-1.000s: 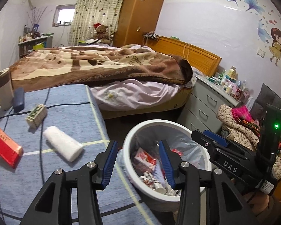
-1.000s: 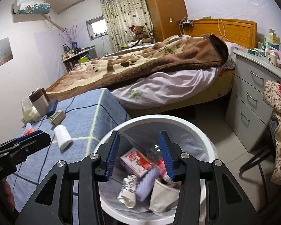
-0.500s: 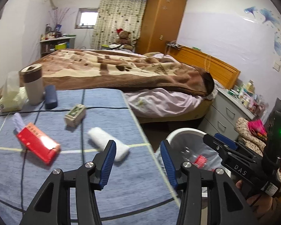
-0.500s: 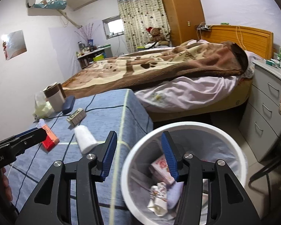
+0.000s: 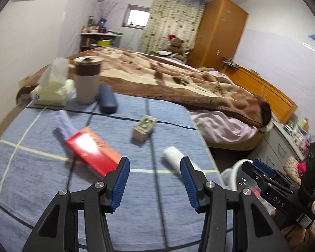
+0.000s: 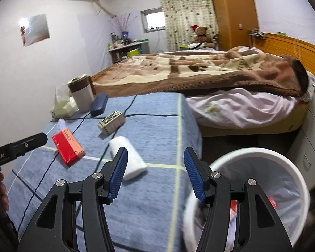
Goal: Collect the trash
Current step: 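Move both open tools back toward the remaining trash, then grasp the red medicine box with the left tool while the right tool grasps the white foam roll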
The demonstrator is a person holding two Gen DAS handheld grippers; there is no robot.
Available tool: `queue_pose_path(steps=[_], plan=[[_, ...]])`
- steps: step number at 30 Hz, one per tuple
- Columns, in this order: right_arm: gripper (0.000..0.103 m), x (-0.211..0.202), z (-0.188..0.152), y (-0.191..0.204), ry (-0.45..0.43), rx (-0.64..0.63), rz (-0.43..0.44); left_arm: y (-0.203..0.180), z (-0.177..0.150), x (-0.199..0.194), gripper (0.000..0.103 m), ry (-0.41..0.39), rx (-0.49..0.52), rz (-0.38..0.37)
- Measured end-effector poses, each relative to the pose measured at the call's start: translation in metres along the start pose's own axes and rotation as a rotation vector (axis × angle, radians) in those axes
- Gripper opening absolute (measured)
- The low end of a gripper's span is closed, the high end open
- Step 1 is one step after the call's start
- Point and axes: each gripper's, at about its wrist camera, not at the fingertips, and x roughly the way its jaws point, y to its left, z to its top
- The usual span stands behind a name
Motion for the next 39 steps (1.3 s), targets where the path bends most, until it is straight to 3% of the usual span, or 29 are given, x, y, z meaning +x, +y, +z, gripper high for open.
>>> queue_pose_path(steps=[9,17,21,28,39], plan=[[0.063,0.043,0.005,0.029,0.079,-0.086,0.045,0.058,0.007,0.016,0.056,0.025,-0.079,0.100],[0.063,0.075,0.005,0.037,0.159,-0.108,0.059,0.082,0.008,0.048,0.060,0.084,-0.137,0.137],[0.073,0.086,0.003,0.040,0.203,-0.132,0.057,0.083,0.007,0.066,0.063,0.107,-0.157,0.151],[0.074,0.094,0.001,0.039,0.244,-0.157,0.049,0.081,0.014,0.095,0.067,0.135,-0.205,0.168],[0.074,0.099,0.000,0.039,0.265,-0.187,0.046,0.053,0.018,0.130,0.068,0.182,-0.109,0.287]])
